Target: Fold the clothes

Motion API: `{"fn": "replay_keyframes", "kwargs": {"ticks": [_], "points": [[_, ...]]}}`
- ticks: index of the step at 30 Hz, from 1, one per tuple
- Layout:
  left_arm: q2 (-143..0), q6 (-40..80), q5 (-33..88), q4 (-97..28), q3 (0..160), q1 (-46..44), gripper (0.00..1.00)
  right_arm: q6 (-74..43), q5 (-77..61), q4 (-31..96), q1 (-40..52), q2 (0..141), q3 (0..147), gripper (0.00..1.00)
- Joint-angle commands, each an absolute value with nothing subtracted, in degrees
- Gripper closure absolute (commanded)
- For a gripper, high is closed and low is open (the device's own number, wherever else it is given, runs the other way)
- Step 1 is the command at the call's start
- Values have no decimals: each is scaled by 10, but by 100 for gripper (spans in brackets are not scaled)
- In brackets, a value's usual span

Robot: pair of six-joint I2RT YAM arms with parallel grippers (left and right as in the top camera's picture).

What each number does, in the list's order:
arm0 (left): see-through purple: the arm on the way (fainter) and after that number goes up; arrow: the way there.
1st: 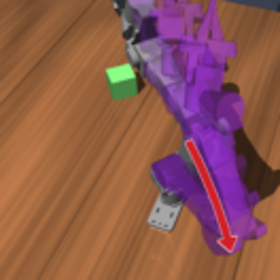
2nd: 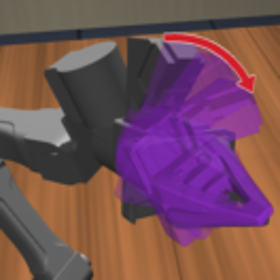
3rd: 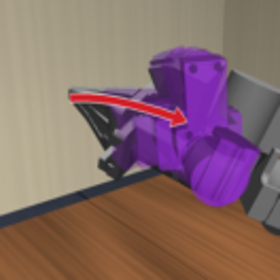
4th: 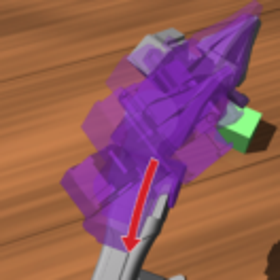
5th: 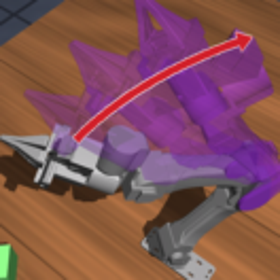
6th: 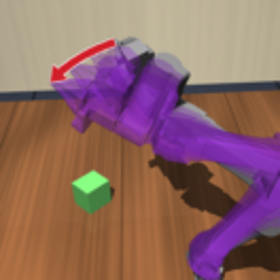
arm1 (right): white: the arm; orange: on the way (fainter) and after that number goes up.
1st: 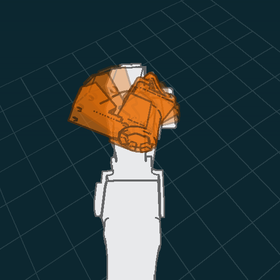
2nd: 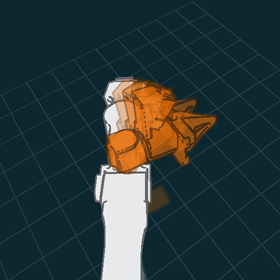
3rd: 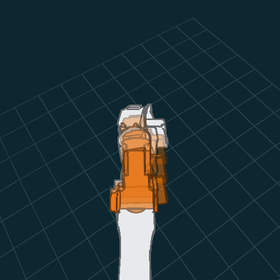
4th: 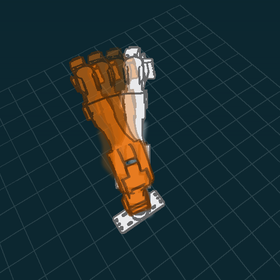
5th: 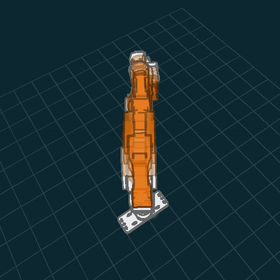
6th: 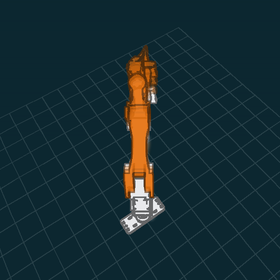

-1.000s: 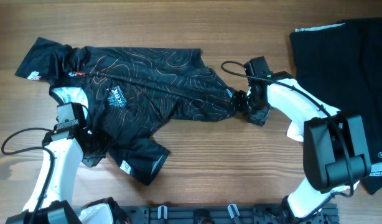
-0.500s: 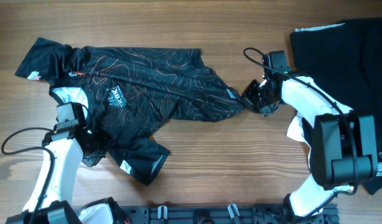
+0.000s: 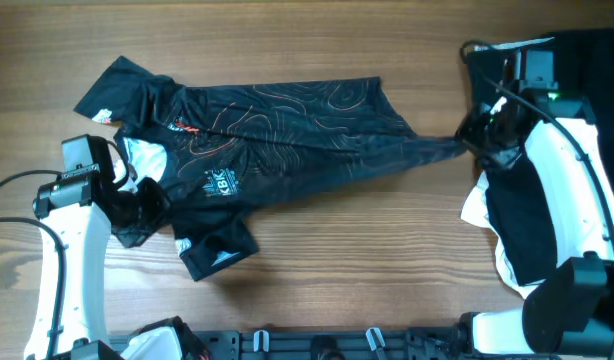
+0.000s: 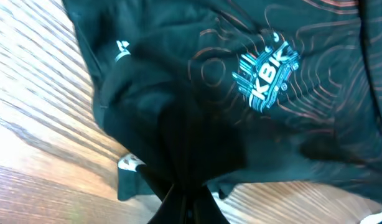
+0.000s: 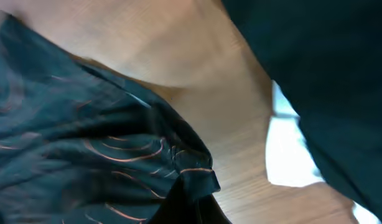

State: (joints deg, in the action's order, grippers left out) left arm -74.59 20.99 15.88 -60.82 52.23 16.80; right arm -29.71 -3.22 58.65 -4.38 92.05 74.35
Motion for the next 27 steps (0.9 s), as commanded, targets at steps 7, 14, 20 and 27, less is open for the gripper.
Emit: {"fn": "replay_keyframes", "kwargs": {"ticks": [7,14,20,27], "points": [[-742,194,187,-540,443,171,96,-291,4,567,-43,933,655,94],[-743,197,186,-451,387,146,95,-286,4,564,-43,933,655,94],[-743,199,171,-412,374,116,71,-281,4,562,-43,933,655,93],[-743,212,151,-412,369,116,68,-271,4,562,-43,933,655,92]]}}
